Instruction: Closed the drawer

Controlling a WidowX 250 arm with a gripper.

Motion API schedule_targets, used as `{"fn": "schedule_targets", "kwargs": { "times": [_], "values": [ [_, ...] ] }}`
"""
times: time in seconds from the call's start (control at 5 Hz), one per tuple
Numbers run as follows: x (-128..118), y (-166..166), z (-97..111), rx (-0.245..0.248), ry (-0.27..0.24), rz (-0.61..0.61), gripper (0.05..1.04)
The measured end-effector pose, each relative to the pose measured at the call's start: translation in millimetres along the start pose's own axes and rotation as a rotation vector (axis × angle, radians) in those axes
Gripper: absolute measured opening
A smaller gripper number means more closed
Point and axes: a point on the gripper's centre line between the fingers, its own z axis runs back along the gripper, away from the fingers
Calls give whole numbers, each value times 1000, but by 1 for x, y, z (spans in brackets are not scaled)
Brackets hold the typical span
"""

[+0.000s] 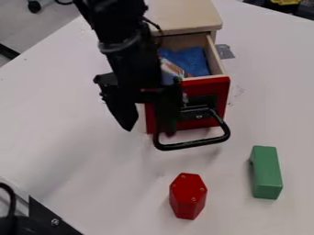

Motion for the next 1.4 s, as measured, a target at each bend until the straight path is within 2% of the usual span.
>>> {"fn": "schedule_targets", "kwargs": {
  "times": [0.6, 0.8, 1.2, 1.4],
  "values": [
    [-28, -19, -20, 9, 37, -136, 999],
    [-32, -16, -26, 15, 33, -170, 999],
    [-37, -19, -24, -7, -5, -212, 999],
    [-39, -22, -26, -10, -1, -215, 999]
  ]
}}
